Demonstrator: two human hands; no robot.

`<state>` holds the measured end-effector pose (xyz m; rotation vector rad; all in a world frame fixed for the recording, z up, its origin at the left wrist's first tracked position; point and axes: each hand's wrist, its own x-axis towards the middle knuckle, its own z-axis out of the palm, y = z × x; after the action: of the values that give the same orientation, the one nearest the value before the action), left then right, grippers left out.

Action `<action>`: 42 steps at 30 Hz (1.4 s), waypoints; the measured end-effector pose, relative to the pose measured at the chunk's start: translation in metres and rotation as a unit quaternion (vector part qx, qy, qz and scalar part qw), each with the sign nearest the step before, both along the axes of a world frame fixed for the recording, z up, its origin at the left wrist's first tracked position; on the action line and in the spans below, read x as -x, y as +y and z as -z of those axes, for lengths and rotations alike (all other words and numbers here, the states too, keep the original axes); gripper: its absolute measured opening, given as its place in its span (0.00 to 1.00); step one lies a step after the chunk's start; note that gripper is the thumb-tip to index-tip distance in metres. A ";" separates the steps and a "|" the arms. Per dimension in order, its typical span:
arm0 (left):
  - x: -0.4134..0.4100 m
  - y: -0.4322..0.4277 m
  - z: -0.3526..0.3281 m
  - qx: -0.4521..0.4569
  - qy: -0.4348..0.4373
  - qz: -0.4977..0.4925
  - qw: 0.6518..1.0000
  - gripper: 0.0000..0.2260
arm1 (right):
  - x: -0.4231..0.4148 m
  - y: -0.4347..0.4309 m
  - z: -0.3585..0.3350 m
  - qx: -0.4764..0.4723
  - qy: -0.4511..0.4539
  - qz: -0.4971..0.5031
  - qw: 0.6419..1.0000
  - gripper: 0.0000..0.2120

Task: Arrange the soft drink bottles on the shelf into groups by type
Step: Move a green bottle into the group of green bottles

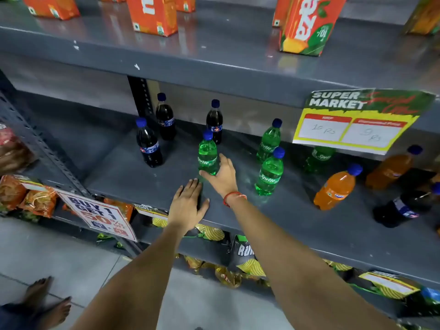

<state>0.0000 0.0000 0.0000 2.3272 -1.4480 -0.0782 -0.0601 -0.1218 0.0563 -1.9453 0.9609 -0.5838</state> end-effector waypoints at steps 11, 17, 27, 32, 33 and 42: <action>-0.002 -0.001 0.002 0.008 -0.029 -0.014 0.999 0.28 | -0.014 -0.006 0.015 0.011 -0.024 0.039 0.999 0.22; -0.005 0.002 0.004 -0.008 -0.036 -0.013 0.999 0.29 | 0.023 0.004 0.014 0.039 -0.056 0.056 0.996 0.20; 0.015 -0.005 0.001 0.021 -0.044 0.027 0.998 0.30 | 0.157 0.007 0.017 0.064 -0.087 0.145 0.984 0.19; 0.090 -0.038 -0.005 0.036 -0.044 0.137 0.989 0.26 | 0.203 -0.018 0.020 0.072 -0.052 0.203 0.975 0.21; 0.105 -0.045 -0.006 0.033 -0.050 0.159 0.985 0.26 | 0.209 -0.023 0.021 0.074 -0.043 0.208 0.974 0.21; 0.156 -0.072 0.001 -0.057 -0.116 0.217 0.968 0.35 | 0.233 -0.042 0.026 0.063 -0.039 0.174 0.982 0.26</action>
<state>-0.1558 -0.0719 -0.0006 2.1166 -2.1036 -0.0083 -0.2931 -0.1637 0.0301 -1.8586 1.2497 -0.9321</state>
